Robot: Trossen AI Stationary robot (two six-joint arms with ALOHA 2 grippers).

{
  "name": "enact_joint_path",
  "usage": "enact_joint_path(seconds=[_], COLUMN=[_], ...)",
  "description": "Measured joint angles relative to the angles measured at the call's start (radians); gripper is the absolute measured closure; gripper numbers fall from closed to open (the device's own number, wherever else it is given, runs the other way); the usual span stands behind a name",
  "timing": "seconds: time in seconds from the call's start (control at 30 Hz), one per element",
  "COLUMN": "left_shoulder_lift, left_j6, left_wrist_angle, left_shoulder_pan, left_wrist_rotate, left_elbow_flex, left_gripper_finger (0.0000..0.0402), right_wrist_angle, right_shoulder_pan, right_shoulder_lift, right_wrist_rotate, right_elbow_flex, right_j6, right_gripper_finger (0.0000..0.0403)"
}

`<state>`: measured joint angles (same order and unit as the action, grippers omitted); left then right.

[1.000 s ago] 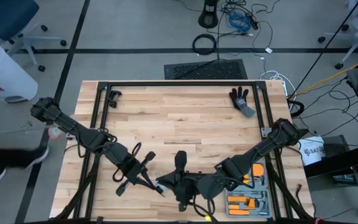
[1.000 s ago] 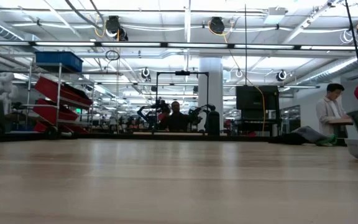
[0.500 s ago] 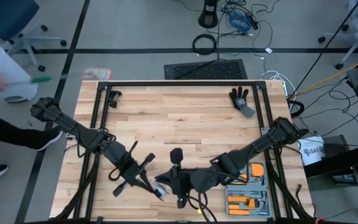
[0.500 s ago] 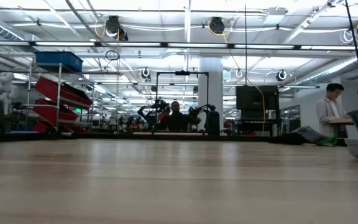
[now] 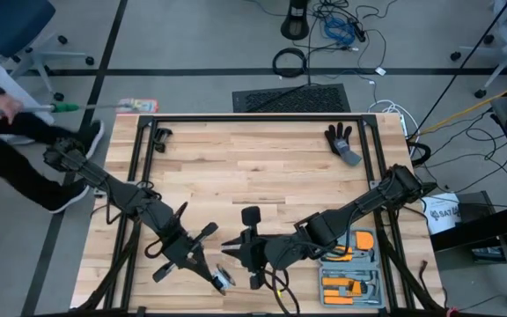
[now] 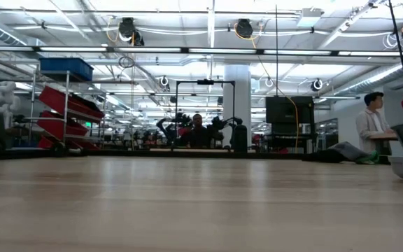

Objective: Coil cords
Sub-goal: Coil the white cable wire onto the spool

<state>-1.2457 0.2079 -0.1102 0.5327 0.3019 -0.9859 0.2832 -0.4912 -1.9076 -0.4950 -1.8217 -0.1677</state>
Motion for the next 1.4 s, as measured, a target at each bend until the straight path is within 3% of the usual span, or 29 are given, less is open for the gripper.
enact_joint_path(seconds=[0.17, 0.3, 0.43, 0.57, 0.7, 0.8, 0.9, 1.0, 1.23, 1.4], left_shoulder_lift=[0.012, 0.051, 0.101, 0.141, 0.177, 0.196, 0.208, 0.211, 0.211, 0.211], left_j6=[0.010, -0.011, -0.018, -0.025, -0.042, -0.044, -0.041, -0.040, -0.018, -0.018], left_wrist_angle=[-0.046, -0.042, -0.033, -0.024, 0.027, 0.053, 0.049, 0.048, 0.045, 0.044], left_shoulder_pan=[0.000, 0.000, 0.000, 0.000, 0.000, 0.000, 0.000, 0.000, 0.000, 0.000], left_wrist_rotate=[-0.005, -0.062, -0.083, -0.123, -0.189, -0.208, -0.209, -0.209, -0.209, -0.209], left_elbow_flex=[0.000, 0.000, 0.000, 0.000, 0.000, 0.000, 0.000, 0.000, -0.001, -0.001], left_gripper_finger=[0.0400, 0.0400, 0.0400, 0.0400, 0.0400, 0.0400, 0.0400, 0.0400, 0.0400, 0.0400], right_wrist_angle=[0.041, 0.146, 0.222, 0.175, -0.043, -0.360, -0.619, -0.746, -0.584, -0.460], right_shoulder_pan=[-0.001, -0.010, -0.040, -0.069, -0.077, -0.075, -0.064, -0.037, 0.022, 0.040], right_shoulder_lift=[0.000, 0.009, 0.013, 0.004, 0.003, -0.009, -0.032, -0.058, -0.085, -0.085], right_wrist_rotate=[-0.009, -0.107, -0.149, -0.164, -0.160, -0.134, -0.140, -0.162, -0.148, -0.119], right_elbow_flex=[0.000, 0.000, 0.000, 0.037, 0.140, 0.238, 0.317, 0.347, 0.348, 0.348], right_j6=[0.034, 0.112, 0.247, 0.319, 0.300, 0.198, 0.113, 0.083, 0.203, 0.264], right_gripper_finger=[0.0307, 0.0285, 0.0281, 0.0290, 0.0297, 0.0295, 0.0282, 0.0259, 0.0216, 0.0235])
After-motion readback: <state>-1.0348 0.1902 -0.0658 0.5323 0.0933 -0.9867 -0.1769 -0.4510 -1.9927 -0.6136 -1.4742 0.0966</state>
